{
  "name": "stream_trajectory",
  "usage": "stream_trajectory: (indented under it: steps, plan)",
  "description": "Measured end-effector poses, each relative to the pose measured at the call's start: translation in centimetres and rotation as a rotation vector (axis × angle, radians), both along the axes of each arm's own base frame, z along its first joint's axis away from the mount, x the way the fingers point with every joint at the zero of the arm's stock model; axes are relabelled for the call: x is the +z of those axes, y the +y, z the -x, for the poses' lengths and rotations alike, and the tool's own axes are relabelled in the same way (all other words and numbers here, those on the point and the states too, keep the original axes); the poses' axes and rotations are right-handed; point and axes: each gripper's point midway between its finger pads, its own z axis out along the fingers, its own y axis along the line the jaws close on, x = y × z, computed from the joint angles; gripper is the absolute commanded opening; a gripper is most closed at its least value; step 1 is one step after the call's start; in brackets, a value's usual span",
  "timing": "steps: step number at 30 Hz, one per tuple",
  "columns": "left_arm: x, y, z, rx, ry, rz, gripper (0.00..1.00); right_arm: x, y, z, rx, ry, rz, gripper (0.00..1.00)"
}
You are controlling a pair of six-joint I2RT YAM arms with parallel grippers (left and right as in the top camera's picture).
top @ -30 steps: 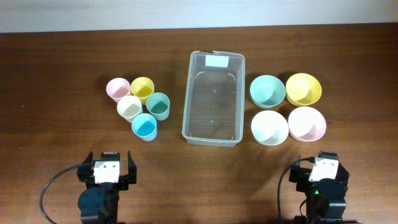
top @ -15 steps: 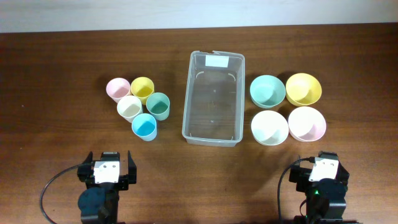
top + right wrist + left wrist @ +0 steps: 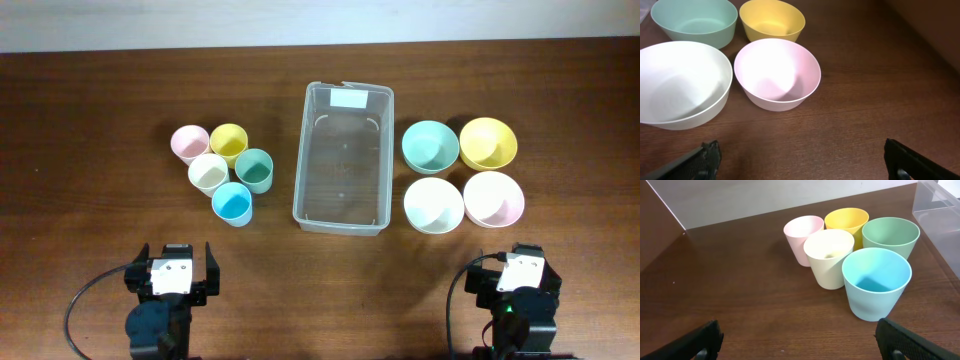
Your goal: Pack container
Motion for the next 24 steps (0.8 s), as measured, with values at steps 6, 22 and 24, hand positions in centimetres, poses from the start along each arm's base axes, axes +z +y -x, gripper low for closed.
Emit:
stream_trajectory:
  steps: [6,22,24]
  plan:
    - [0.0,0.0,0.0,0.0,0.0,0.0,1.0,0.5,0.0,-0.3,0.0,-0.024,0.001,0.99]
    - [0.0,0.0,0.0,0.0,0.0,0.0,1.0,7.3,9.2,-3.0,0.484,-0.331,-0.279,0.99]
    - [0.0,0.0,0.0,0.0,0.0,0.0,1.0,7.6,9.2,-2.8,0.475,-0.322,-0.302,0.99]
